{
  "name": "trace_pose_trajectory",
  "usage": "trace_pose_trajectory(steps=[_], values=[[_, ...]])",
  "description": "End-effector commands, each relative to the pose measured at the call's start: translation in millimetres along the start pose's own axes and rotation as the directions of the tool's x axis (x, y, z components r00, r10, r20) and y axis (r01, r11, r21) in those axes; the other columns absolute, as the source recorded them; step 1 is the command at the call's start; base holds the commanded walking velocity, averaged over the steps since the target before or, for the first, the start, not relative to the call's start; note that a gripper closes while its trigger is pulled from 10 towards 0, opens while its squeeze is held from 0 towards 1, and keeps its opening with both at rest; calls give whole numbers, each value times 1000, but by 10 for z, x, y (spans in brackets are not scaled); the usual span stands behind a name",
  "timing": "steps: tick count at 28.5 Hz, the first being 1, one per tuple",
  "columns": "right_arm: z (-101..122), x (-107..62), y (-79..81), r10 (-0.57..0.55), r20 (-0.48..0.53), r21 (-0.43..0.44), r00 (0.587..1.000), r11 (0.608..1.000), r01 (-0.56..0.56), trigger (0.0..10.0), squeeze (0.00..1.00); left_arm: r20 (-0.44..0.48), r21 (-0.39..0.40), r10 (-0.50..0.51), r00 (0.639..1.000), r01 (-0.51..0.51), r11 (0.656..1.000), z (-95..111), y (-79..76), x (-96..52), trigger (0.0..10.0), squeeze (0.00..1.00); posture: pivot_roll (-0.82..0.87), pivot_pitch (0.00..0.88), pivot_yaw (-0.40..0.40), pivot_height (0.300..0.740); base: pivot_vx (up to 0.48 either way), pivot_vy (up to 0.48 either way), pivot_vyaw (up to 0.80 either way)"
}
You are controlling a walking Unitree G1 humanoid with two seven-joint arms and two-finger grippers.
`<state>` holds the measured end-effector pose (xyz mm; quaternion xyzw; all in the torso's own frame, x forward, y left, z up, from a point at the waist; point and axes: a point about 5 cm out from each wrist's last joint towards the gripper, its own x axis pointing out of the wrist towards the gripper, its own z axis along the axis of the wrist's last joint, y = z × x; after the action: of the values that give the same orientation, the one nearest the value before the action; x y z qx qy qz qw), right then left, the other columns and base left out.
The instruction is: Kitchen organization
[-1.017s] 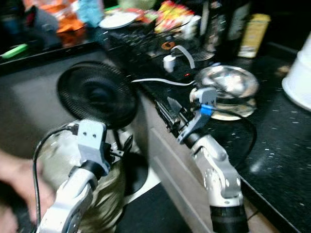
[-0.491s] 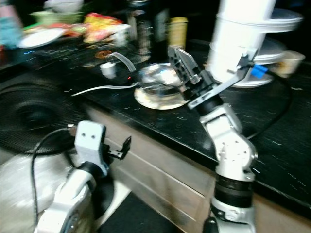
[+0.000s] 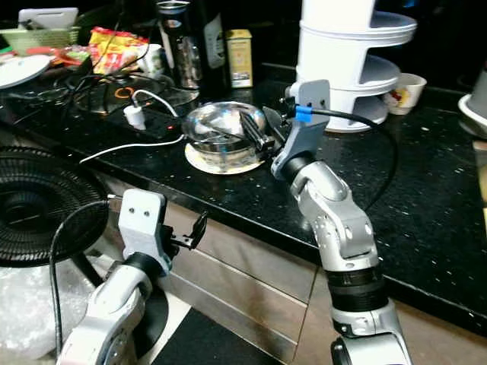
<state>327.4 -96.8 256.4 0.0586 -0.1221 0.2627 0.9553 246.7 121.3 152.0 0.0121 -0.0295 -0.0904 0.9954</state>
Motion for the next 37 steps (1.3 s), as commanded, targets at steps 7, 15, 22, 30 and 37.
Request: trace_pose_trajectory(steps=[7,15,22,30,37], values=[[-229,49,81,-67,-93,-150,993,987,52,10000,0,-15,14,14,1000,-14,1000,-46,16,-18,10000,0,94,0,9,740,0,0,0],[-152,23,-102,-187,-11,-149,982,972,184,10000,0,-13,17,18,1000,-18,1000,-47,13,-20,10000,0,97,0,8,740,0,0,0],[10,-12,-310,-244,66,16,967,970,244,10000,0,-13,14,17,1000,-17,1000,-39,11,-23,10000,0,95,0,8,740,0,0,0],[-121,-193,-601,-319,1,-18,948,947,319,10000,0,-13,9,18,1000,-18,1000,-36,10,-27,10000,0,88,0,5,740,0,0,0],[-213,-294,-488,-152,-28,66,988,986,154,10000,0,-18,12,16,1000,-15,1000,-37,37,-30,10000,0,87,0,14,740,0,0,0]])
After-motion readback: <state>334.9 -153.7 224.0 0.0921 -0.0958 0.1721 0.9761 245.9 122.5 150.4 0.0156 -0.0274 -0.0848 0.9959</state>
